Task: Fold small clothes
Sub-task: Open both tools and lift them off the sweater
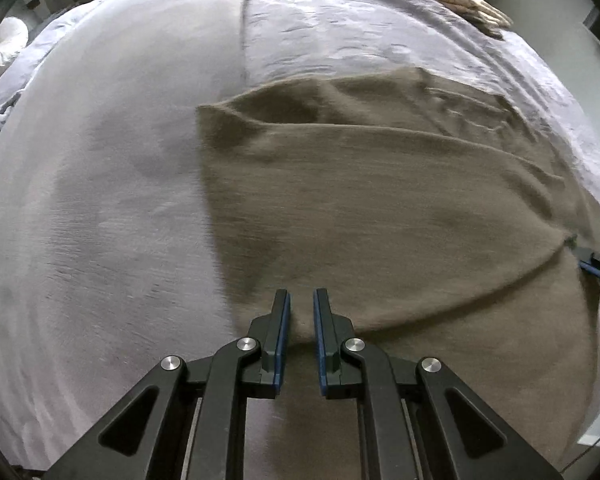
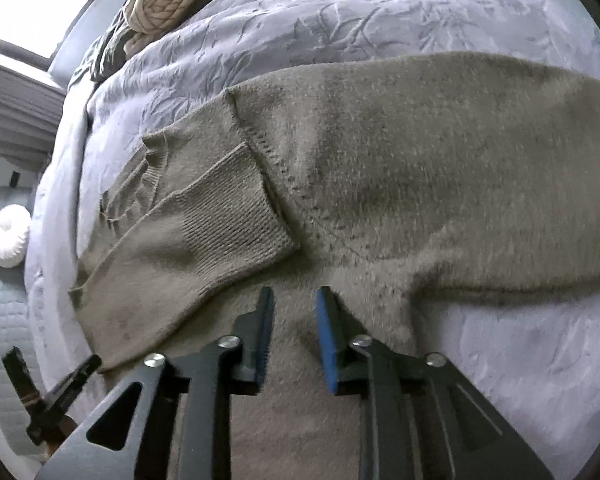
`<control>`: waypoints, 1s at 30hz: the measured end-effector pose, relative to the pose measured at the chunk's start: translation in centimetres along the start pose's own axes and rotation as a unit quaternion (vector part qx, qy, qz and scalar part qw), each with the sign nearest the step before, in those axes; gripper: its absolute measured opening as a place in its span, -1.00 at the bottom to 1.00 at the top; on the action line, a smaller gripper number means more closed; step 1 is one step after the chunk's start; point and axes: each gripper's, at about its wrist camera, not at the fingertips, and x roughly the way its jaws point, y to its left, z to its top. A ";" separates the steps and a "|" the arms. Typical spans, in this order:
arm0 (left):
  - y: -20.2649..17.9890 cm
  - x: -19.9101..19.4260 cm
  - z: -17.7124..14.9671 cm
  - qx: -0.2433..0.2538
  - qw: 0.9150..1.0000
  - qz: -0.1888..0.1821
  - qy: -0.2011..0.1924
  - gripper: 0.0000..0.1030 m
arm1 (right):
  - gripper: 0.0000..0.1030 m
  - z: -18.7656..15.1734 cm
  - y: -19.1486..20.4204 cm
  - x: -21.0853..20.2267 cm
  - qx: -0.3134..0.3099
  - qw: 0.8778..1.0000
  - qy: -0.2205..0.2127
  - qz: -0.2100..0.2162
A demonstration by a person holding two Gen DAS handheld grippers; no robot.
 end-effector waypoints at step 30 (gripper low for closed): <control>-14.0 0.8 1.5 0.003 0.996 0.085 0.000 0.98 | 0.35 -0.5 -4.1 -4.5 0.047 0.997 -0.027 0.062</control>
